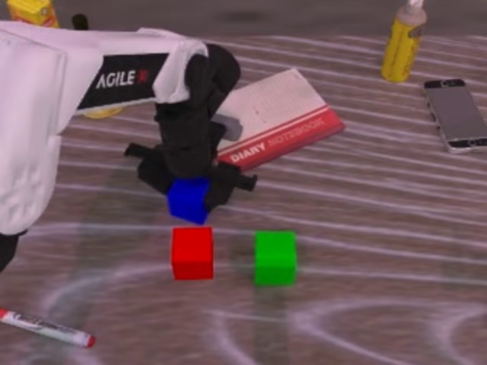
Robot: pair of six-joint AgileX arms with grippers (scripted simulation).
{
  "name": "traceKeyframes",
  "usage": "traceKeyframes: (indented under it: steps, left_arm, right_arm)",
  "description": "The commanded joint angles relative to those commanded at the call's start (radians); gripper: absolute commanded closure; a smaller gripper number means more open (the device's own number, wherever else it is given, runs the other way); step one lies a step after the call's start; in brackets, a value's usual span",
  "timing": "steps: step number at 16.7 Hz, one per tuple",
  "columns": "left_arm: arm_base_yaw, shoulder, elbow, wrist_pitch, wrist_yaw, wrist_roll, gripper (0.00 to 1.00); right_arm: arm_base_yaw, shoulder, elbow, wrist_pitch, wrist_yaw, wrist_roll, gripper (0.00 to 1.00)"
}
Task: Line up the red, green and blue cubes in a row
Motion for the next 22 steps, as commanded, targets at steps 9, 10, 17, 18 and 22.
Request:
traceKeyframes:
  steps: [9,10,17,18,22]
  left_arm:
    - [0.019,-0.077,0.15,-0.228,-0.001,-0.002,1.0]
    - [0.019,-0.077,0.15,-0.228,-0.001,-0.002,1.0]
    - [-0.057,-0.021,0.244,-0.274,-0.001,-0.115,1.0]
    - [-0.086,-0.001,0.282,-0.294,-0.001,-0.168,1.0]
    - [-0.222,0.086,0.452,-0.387,0.0,-0.437,1.0]
  right_arm:
    - [0.0,0.0,0.0,0.0,0.0,0.0,0.0]
    - [0.0,0.0,0.0,0.0,0.0,0.0,0.0]
    - [0.0,0.0,0.0,0.0,0.0,0.0,0.0]
    - [0.0,0.0,0.0,0.0,0.0,0.0,0.0]
    - [0.0,0.0,0.0,0.0,0.0,0.0,0.0]
